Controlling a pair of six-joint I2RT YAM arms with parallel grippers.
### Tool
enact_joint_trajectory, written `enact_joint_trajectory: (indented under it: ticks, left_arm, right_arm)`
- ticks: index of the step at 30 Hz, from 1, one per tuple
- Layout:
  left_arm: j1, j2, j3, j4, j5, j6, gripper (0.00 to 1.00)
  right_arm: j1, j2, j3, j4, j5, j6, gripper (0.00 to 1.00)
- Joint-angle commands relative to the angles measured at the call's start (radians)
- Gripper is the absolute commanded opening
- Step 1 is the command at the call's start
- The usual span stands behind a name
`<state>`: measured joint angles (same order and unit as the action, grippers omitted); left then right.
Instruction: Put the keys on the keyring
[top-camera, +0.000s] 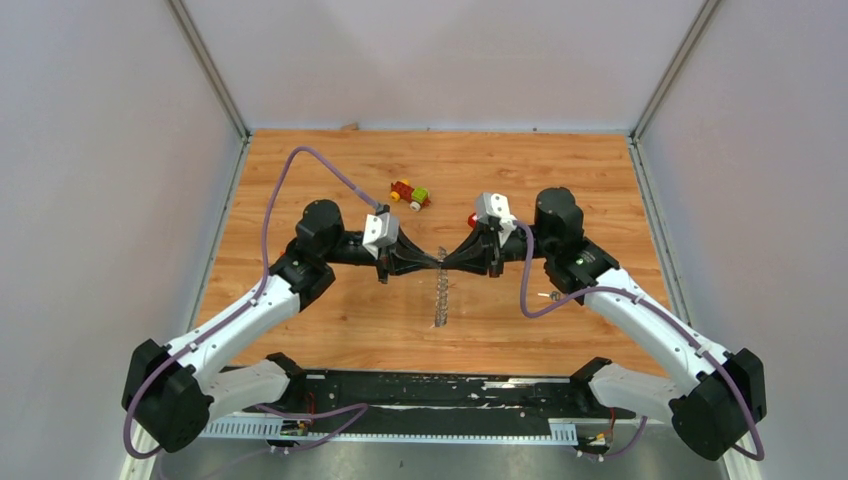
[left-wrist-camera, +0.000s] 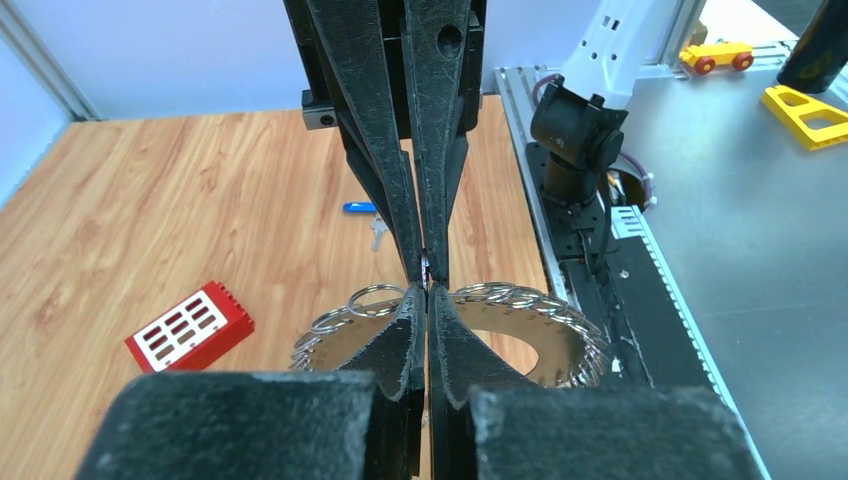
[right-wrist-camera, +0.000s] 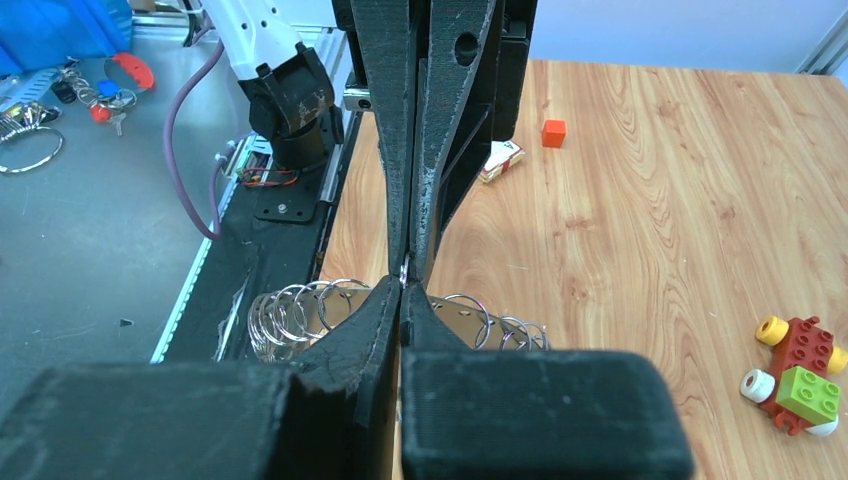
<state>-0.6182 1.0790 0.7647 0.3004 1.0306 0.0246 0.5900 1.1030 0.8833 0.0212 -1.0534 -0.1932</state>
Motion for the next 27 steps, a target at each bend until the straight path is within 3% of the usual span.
enact_joint_trajectory:
  ticks: [1,4,13,18,27]
  left_arm:
    - [0.000,0.001,0.008,0.042,0.000,-0.014,0.00]
    - [0.000,-0.011,0.027,-0.083,-0.030,0.086,0.00]
    - [-0.037,-0.045,0.109,-0.478,-0.185,0.582,0.00]
    - [-0.089,-0.076,0.113,-0.564,-0.294,0.743,0.00]
    - [-0.157,-0.169,0.080,-0.613,-0.479,0.894,0.00]
  right_arm:
    - [0.001,0.006,0.019,0.050,-0.012,-0.029,0.00]
    - [0.002,-0.004,0.019,-0.011,0.026,-0.130,0.01]
    - [0.011,-0.015,-0.018,-0.127,0.102,-0.351,0.21]
    - [0.016,-0.024,-0.038,-0.149,0.142,-0.417,0.29]
    - [0.014,-0.021,-0.030,-0.193,0.149,-0.460,0.28]
